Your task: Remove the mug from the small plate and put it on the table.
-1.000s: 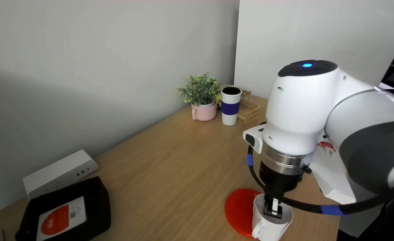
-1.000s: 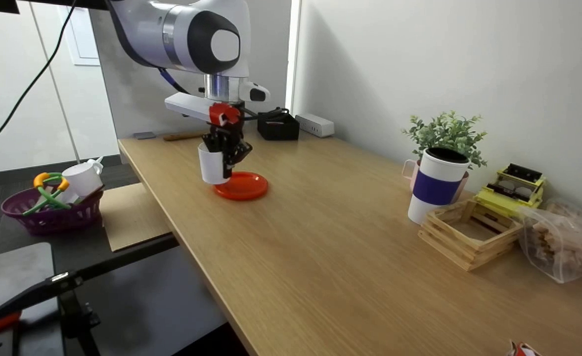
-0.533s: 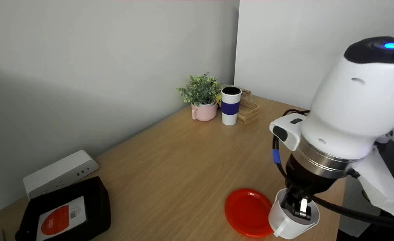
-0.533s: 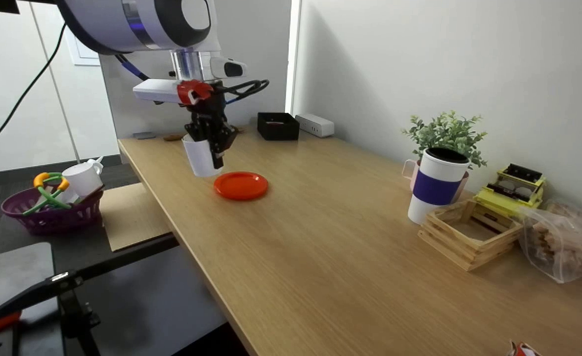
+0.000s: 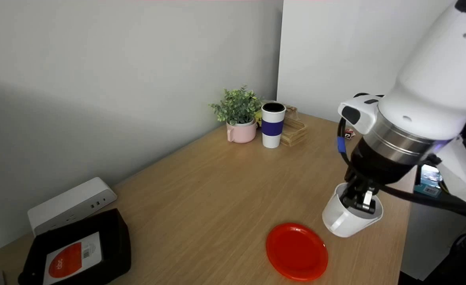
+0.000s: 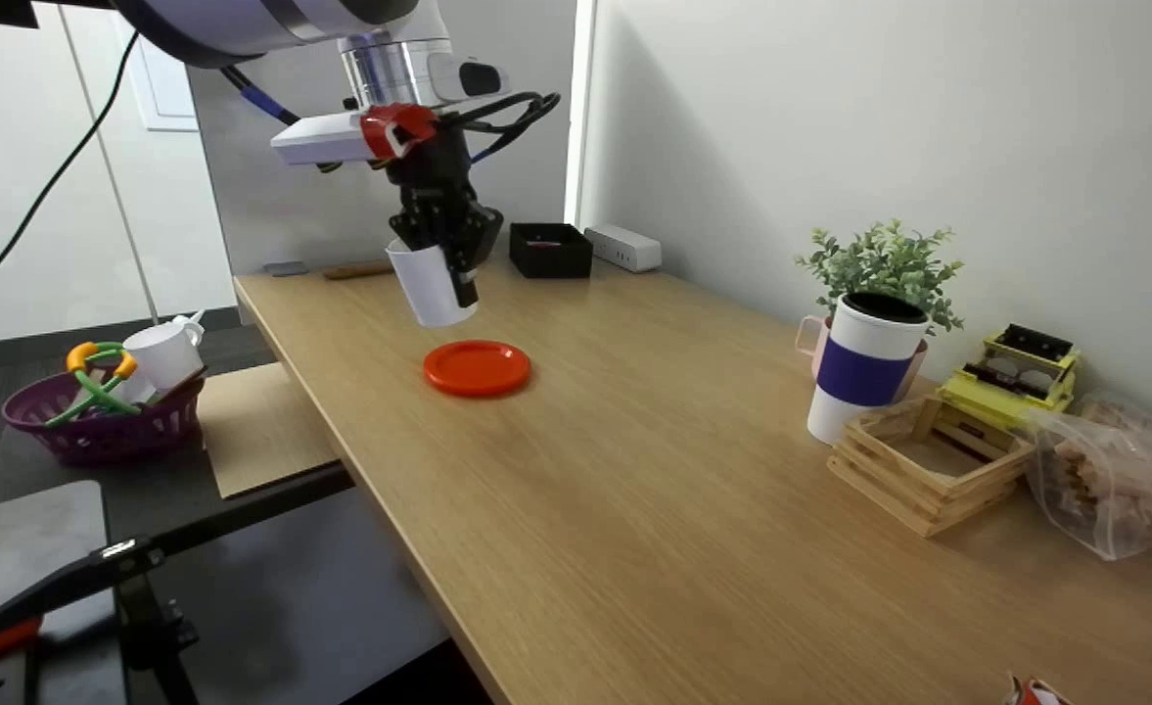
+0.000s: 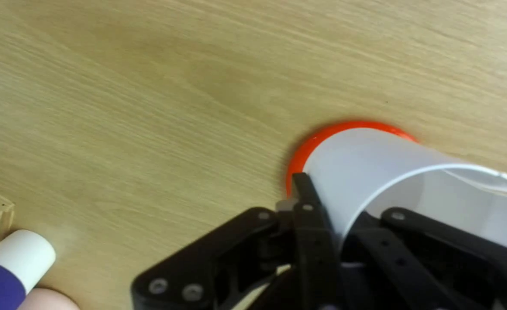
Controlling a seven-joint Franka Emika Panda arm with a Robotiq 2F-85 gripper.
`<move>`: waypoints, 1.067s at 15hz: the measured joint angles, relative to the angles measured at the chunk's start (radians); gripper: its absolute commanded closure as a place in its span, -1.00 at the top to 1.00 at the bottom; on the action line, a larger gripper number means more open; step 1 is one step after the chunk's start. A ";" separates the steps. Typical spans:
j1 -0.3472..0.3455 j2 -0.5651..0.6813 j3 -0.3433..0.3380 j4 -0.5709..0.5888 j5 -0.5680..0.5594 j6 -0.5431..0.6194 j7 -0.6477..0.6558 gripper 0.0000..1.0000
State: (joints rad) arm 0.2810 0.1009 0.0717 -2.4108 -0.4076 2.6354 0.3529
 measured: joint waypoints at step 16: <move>-0.299 0.332 0.073 0.283 0.506 0.092 -0.697 -0.99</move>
State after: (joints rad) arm -0.0180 0.4327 0.1448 -2.1277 0.0984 2.7271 -0.3436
